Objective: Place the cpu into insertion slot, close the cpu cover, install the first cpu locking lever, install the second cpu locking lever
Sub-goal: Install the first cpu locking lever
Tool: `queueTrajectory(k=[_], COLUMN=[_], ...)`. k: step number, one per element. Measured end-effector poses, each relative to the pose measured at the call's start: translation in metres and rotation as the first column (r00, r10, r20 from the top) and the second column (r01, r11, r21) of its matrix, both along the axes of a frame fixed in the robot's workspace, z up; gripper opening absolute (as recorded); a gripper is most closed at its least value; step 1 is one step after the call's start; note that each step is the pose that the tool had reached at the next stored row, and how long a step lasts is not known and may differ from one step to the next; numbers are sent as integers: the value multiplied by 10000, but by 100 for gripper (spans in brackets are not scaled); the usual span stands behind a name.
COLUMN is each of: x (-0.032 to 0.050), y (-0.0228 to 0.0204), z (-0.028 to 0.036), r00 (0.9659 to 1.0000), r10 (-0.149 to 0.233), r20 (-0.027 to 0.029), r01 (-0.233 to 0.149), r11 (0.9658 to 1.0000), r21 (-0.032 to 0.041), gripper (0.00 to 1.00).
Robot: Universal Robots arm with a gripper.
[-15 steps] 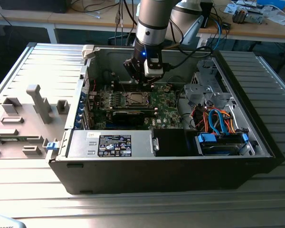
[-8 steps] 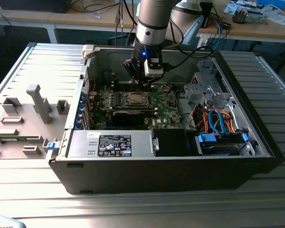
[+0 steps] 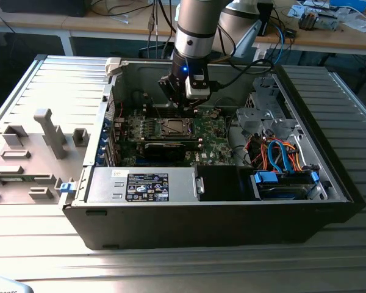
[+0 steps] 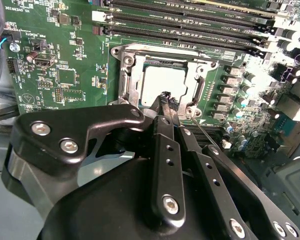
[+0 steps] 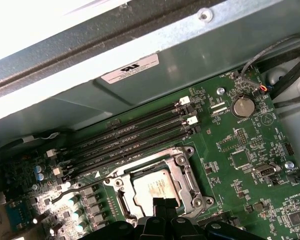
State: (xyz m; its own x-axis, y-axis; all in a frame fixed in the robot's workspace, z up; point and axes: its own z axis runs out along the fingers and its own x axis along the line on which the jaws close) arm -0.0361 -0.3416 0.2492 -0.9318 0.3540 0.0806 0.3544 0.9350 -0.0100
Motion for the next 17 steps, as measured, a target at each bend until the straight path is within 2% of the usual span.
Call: queueTrajectory(k=[17], x=[-4], y=[-2], z=[-1], r00=[10000], r10=[96], r20=[1], r01=[-96], r11=[10000], r21=[1], gripper=[11])
